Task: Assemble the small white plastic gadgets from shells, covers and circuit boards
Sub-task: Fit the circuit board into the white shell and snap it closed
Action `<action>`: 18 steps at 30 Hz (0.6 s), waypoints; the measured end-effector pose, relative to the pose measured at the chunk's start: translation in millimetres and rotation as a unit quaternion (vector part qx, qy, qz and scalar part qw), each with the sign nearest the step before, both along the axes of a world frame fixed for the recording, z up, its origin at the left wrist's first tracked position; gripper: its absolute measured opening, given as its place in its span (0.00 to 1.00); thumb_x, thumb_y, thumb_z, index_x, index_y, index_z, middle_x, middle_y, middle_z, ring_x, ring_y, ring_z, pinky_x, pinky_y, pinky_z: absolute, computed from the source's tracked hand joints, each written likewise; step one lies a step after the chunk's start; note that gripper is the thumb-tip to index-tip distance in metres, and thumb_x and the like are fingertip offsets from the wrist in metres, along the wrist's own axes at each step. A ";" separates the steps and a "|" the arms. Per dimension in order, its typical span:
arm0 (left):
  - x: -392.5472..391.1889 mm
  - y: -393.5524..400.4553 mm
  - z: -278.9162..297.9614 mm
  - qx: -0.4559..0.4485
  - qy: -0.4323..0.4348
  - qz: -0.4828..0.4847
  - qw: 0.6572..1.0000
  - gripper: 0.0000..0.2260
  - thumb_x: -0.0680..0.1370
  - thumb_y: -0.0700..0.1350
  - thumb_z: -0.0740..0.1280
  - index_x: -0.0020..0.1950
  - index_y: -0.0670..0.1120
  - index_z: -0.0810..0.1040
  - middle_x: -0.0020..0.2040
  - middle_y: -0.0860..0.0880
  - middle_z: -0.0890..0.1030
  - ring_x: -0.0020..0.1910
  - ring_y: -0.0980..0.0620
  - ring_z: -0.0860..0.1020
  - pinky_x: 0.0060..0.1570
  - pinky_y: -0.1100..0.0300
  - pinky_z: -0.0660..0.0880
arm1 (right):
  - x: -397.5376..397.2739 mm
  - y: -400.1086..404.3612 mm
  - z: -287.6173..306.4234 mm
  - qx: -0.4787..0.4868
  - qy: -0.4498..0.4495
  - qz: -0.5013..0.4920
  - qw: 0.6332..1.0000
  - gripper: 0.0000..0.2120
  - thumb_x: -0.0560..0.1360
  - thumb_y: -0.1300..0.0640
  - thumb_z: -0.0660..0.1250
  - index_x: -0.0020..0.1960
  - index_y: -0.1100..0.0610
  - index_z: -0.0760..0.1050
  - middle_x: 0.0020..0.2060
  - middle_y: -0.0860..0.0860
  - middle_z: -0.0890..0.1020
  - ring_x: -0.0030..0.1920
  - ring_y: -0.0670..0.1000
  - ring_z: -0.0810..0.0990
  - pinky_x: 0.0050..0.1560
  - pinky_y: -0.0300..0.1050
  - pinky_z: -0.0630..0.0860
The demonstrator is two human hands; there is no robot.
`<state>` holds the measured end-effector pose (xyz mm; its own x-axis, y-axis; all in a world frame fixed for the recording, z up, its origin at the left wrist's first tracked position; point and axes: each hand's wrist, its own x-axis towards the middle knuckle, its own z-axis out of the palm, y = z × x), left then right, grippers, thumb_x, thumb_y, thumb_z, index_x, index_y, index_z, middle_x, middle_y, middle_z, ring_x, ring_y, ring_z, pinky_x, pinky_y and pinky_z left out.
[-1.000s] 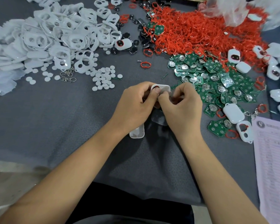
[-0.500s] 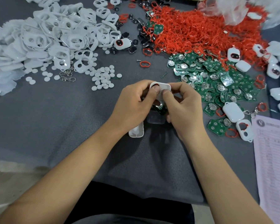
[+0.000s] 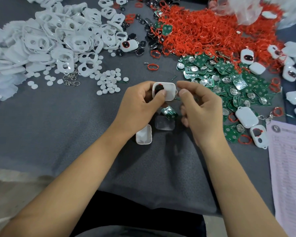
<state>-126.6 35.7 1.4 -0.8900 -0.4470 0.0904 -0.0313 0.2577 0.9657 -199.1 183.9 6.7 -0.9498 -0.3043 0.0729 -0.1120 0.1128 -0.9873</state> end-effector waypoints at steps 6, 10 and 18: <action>-0.6 -3.1 -0.5 0.024 -0.008 0.015 1.000 0.07 0.83 0.43 0.68 0.56 0.44 0.84 0.46 0.47 0.88 0.45 0.44 0.86 0.46 0.42 0.81 | -7.1 8.2 -1.0 0.010 0.020 -0.038 0.999 0.09 0.78 0.55 0.65 0.47 0.47 0.85 0.33 0.49 0.79 0.32 0.55 0.67 0.31 0.56 0.64; -1.7 -6.3 -2.5 0.076 0.006 0.016 0.997 0.07 0.84 0.41 0.66 0.58 0.42 0.83 0.47 0.49 0.88 0.42 0.51 0.87 0.37 0.61 0.79 | -7.1 11.8 1.7 0.053 0.084 -0.046 0.994 0.12 0.80 0.59 0.65 0.47 0.45 0.83 0.34 0.63 0.79 0.32 0.54 0.69 0.31 0.54 0.67; -2.8 -7.5 1.2 0.162 0.031 0.036 0.986 0.09 0.85 0.41 0.65 0.61 0.40 0.81 0.51 0.44 0.88 0.43 0.49 0.88 0.37 0.61 0.81 | -4.3 18.2 -2.0 0.194 0.190 0.038 0.962 0.06 0.80 0.61 0.69 0.51 0.55 0.85 0.38 0.46 0.82 0.34 0.43 0.75 0.38 0.35 0.68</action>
